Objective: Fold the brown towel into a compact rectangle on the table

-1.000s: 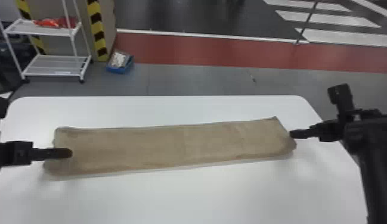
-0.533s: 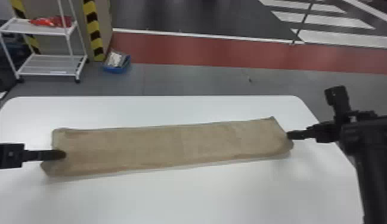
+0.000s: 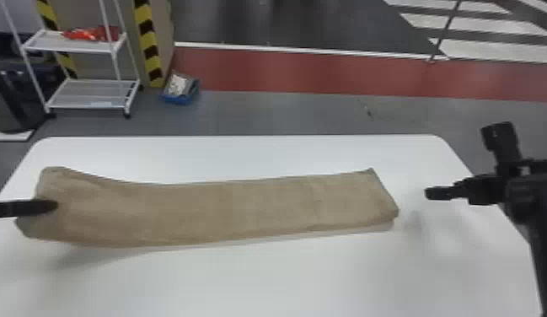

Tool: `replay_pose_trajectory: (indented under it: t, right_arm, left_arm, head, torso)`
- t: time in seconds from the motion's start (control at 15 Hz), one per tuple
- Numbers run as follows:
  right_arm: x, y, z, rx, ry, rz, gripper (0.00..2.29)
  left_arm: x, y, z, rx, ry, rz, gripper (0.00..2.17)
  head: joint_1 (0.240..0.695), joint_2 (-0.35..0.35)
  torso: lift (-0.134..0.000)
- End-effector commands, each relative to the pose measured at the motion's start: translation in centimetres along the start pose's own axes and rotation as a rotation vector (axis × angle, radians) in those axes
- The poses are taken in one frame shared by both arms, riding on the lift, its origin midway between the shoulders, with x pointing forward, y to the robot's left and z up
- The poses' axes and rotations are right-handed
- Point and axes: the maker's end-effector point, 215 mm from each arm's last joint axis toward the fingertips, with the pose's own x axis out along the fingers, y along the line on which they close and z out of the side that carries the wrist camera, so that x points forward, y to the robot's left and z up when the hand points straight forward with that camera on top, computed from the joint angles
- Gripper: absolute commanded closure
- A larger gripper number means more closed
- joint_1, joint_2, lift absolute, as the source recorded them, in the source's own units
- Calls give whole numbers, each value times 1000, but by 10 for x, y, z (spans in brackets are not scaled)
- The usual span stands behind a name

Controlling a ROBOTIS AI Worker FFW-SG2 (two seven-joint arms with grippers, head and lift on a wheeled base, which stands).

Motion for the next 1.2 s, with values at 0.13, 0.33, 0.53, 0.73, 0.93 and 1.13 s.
replay_pose_trajectory:
  t: [0.13, 0.33, 0.53, 0.73, 0.93, 1.13]
  right_arm:
    - [-2, 2, 2, 9, -6, 8, 140]
    - [-5, 1, -2, 16, 3, 4, 140]
    - [-8, -1, -7, 29, 4, 3, 140]
    - [-16, -10, -12, 30, 4, -5, 140]
    - [-19, -14, -12, 34, -3, -5, 140]
    - [-22, -20, -17, 43, -11, -7, 140]
  left_arm:
    - [-16, -19, 7, 10, -54, -2, 2138]
    - [-2, -104, 26, -57, -110, -89, 2138]
    - [30, -191, 34, -42, -84, -143, 2138]
    - [50, -256, 62, 47, -88, -193, 2142]
    - [70, -288, 68, 169, -54, -137, 2142]
    - [88, -307, 54, 219, -2, -134, 2138]
  head:
    - [695, -71]
    - [695, -99]
    - [695, -168]
    - [695, -266]
    - [695, -337]
    - [695, -350]
  torso:
    - [-124]
    - [-124]
    - [-124]
    - [-124]
    - [-124]
    - [-124]
